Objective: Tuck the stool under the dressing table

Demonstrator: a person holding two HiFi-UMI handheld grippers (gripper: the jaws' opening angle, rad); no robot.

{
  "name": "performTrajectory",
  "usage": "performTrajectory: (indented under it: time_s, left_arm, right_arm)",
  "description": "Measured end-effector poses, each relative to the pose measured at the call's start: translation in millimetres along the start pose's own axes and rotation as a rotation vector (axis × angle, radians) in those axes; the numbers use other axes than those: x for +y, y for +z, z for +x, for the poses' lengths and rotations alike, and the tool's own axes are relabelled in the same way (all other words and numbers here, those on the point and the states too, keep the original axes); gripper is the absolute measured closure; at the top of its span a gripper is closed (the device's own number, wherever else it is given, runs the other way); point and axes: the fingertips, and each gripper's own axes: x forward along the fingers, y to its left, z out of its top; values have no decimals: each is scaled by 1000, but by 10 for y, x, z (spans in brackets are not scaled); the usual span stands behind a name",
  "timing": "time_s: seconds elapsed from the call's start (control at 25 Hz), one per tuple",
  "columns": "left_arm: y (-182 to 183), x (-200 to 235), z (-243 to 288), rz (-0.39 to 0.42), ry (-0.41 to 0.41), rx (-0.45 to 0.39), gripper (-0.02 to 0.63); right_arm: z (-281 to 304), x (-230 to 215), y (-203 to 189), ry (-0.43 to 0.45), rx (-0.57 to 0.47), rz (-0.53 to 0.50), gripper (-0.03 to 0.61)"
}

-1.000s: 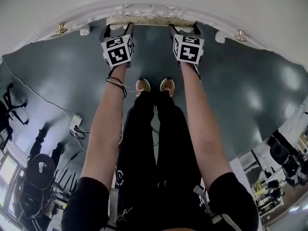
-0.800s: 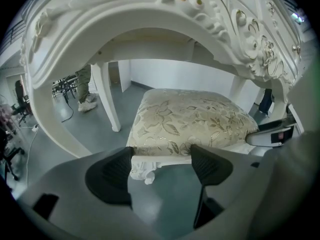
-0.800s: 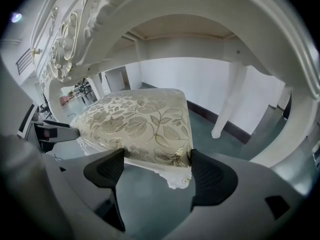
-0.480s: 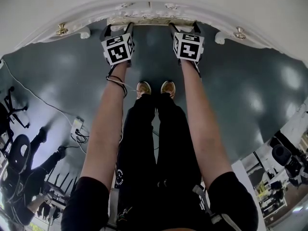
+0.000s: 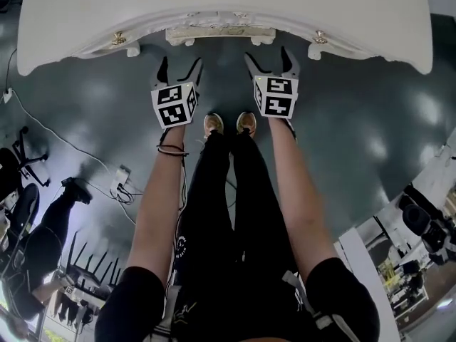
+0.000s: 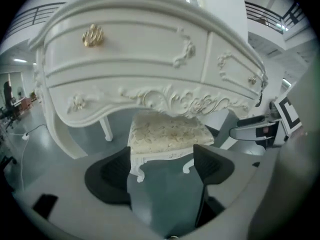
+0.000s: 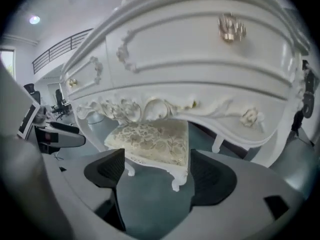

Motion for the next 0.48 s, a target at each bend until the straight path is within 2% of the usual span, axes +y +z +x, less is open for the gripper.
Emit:
performTrajectory:
  time_s: [0.12, 0.48]
  left_arm:
    - [401, -177, -430, 47, -34, -66, 210]
    - [1883, -481, -1751, 127, -94, -298, 210]
  right_arm:
    - [-448, 140, 387, 18, -51, -41, 149]
    - [-1807, 562, 1868, 81, -267, -145, 153]
